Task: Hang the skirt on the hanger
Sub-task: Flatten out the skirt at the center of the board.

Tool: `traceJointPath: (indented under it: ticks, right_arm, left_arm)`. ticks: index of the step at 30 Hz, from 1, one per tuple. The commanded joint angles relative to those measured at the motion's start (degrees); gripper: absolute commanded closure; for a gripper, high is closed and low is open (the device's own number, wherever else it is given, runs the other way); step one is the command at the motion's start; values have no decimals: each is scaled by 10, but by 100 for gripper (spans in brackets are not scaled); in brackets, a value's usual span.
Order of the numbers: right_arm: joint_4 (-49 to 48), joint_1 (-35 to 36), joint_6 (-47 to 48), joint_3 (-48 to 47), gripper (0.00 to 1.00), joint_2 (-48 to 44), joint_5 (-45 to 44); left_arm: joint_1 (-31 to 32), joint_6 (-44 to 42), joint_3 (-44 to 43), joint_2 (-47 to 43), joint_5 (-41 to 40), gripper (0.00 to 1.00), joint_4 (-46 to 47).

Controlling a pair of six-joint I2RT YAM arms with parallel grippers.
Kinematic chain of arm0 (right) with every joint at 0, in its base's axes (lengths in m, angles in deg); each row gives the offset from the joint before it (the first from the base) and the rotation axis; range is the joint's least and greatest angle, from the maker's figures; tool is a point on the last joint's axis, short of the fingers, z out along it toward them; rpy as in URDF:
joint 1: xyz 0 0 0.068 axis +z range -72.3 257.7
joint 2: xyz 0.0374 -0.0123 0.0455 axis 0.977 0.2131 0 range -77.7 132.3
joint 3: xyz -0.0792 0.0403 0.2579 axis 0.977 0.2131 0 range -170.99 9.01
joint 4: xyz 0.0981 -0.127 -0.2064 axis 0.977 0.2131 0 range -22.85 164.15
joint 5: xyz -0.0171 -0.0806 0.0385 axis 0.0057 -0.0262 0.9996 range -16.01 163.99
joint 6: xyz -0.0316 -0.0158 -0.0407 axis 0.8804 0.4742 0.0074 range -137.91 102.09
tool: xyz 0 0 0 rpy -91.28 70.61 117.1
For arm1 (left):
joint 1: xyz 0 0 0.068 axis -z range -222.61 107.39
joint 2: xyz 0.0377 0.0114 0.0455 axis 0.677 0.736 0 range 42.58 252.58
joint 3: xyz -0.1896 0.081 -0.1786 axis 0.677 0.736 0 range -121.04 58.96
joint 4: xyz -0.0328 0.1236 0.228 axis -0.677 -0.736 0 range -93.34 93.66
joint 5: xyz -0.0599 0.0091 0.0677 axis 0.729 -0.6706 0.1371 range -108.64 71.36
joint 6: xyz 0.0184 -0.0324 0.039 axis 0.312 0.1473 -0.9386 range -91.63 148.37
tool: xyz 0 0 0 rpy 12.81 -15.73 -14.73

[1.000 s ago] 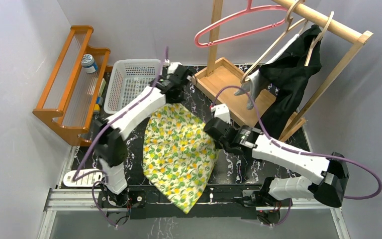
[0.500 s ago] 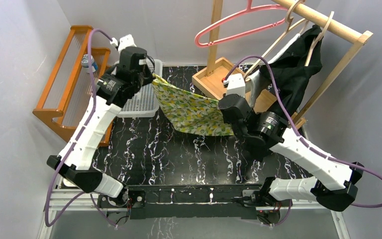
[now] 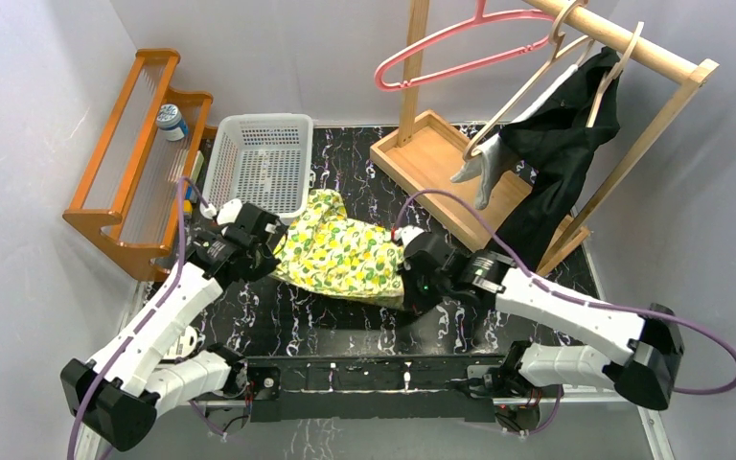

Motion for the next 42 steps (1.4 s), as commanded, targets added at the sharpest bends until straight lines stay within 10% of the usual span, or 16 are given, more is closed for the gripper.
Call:
traceJointPath:
  ticks: [1, 9, 17, 27, 33, 42]
  right_arm:
    - [-35, 12, 3, 9, 94, 33, 111]
    - [20, 12, 14, -58, 100, 85, -62]
    - [113, -19, 44, -299, 100, 143, -452]
    - [-118, -47, 328, -408, 100, 67, -485]
    - [-69, -47, 275, -382, 100, 24, -383]
    - [-33, -43, 80, -114, 100, -41, 63]
  left_arm:
    - [-5, 71, 14, 7, -44, 100, -64]
    - [-5, 32, -26, 43, -43, 100, -49]
    - [-14, -115, -350, 177, -15, 100, 23]
    - [-28, -166, -658, 357, 87, 100, 88]
    - [-28, -163, -597, 310, 76, 100, 114]
    - [-32, -91, -118, 52, 23, 86, 76]
